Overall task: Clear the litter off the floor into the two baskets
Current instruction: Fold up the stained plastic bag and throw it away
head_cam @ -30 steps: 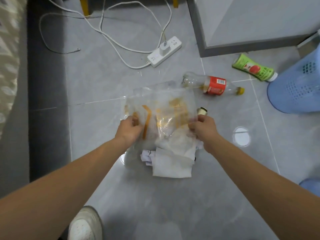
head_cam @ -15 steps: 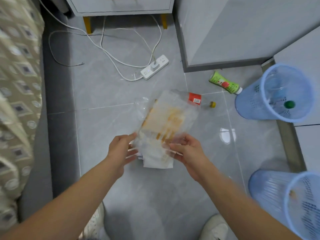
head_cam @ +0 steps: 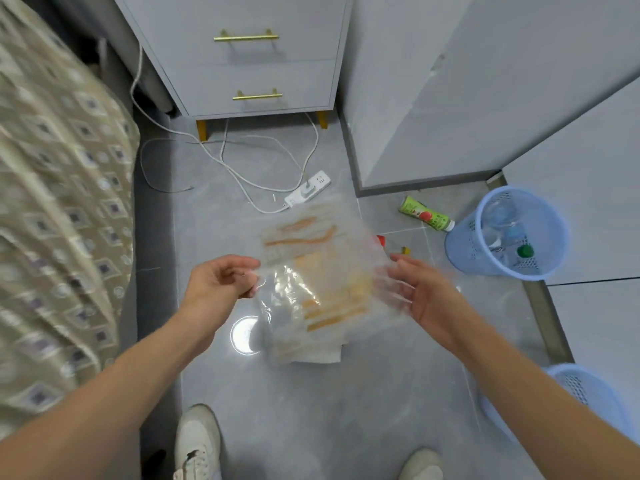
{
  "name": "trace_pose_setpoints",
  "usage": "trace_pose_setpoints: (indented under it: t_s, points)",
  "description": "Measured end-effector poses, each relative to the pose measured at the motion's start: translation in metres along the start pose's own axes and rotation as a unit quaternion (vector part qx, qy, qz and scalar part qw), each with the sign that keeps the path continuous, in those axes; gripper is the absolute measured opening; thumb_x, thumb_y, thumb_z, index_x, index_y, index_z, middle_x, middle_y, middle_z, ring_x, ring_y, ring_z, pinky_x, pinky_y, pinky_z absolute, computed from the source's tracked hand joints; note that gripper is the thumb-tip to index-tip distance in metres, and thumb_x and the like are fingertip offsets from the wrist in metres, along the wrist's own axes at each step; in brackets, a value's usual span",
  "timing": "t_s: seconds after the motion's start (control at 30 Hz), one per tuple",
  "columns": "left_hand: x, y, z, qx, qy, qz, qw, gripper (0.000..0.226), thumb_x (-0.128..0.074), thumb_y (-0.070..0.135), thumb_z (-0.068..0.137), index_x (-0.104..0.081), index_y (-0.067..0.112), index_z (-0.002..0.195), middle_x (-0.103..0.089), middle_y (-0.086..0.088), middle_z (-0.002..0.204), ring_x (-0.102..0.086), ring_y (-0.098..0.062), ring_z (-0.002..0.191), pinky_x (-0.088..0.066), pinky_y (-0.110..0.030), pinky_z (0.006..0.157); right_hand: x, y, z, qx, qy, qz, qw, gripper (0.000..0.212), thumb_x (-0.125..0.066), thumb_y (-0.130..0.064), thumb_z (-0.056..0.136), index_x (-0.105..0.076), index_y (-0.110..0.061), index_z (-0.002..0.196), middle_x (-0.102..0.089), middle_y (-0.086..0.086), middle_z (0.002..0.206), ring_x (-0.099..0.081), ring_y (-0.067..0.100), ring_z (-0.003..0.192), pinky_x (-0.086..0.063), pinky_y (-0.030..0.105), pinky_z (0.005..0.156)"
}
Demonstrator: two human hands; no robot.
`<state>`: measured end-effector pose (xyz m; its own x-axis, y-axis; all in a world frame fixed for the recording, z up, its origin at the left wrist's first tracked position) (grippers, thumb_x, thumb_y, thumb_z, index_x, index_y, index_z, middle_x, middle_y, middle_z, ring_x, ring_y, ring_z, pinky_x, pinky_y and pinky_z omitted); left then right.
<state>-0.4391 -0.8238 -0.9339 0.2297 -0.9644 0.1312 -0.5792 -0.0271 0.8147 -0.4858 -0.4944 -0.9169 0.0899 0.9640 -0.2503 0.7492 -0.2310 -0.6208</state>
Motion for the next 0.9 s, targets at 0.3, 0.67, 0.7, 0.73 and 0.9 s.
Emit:
trace_pose_setpoints:
  t_s: [0.3, 0.67, 0.7, 0.73, 0.9]
  points:
    - [-0.018, 0.038, -0.015, -0.073, -0.088, 0.134, 0.984, 0.038, -0.079, -0.001, 0.082, -0.077, 0.030, 0.105, -0.064, -0.011, 0.087, -0.063, -0.016, 0.077, -0.057, -0.030, 0.084, 0.004, -0.026, -0.033, 0.216, 0.028, -0.395, 0.893, 0.078, -0.080, 0.008, 0.076, -0.056, -0.037, 0.135, -0.064, 0.006, 0.090, -0.065, 0.015, 0.079, -0.061, 0.031, 0.078]
    - [-0.093, 0.063, -0.028, -0.222, -0.134, 0.324, 0.910, 0.005, -0.081, 0.024, 0.084, -0.077, 0.025, 0.087, -0.055, 0.005, 0.095, -0.055, -0.010, 0.093, -0.044, -0.024, 0.084, 0.053, -0.018, -0.052, 0.245, 0.112, -0.628, 0.730, 0.013, -0.081, -0.025, 0.083, -0.073, -0.017, 0.090, -0.051, -0.002, 0.096, -0.052, 0.018, 0.087, -0.040, 0.032, 0.073]
    - [-0.103, 0.068, -0.029, -0.218, -0.156, 0.322, 0.908, 0.004, -0.081, 0.024, 0.084, -0.077, 0.023, 0.085, -0.060, 0.005, 0.094, -0.057, -0.008, 0.091, -0.045, -0.025, 0.084, 0.051, -0.019, -0.055, 0.232, 0.084, -0.636, 0.731, 0.013, -0.079, -0.026, 0.084, -0.072, -0.018, 0.090, -0.055, -0.003, 0.095, -0.055, 0.018, 0.087, -0.044, 0.034, 0.074]
    - [-0.115, 0.072, -0.030, -0.207, -0.184, 0.319, 0.906, 0.005, -0.081, 0.023, 0.084, -0.076, 0.021, 0.083, -0.064, 0.003, 0.089, -0.059, -0.006, 0.084, -0.047, -0.027, 0.081, 0.047, -0.020, -0.059, 0.216, 0.052, -0.640, 0.736, 0.011, -0.078, -0.025, 0.084, -0.070, -0.019, 0.090, -0.059, -0.004, 0.091, -0.057, 0.018, 0.086, -0.047, 0.035, 0.075]
    - [-0.166, 0.098, -0.031, -0.166, -0.219, 0.255, 0.927, 0.025, -0.086, 0.026, 0.078, -0.071, 0.019, 0.097, -0.065, -0.014, 0.075, -0.062, -0.022, 0.069, -0.054, -0.038, 0.071, 0.037, -0.023, -0.074, 0.170, -0.034, -0.473, 0.864, 0.013, -0.077, -0.011, 0.086, -0.068, -0.018, 0.093, -0.070, 0.003, 0.079, -0.062, 0.010, 0.070, -0.051, 0.026, 0.070]
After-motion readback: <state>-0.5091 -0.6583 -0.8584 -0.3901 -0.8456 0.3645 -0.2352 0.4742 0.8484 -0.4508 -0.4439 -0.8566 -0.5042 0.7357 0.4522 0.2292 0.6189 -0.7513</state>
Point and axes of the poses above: each hand's wrist, its own z-axis towards the middle knuckle, its own x-axis out of the back of the hand, y = z × x, the point moved 4 cm from there along z, towards the middle knuckle
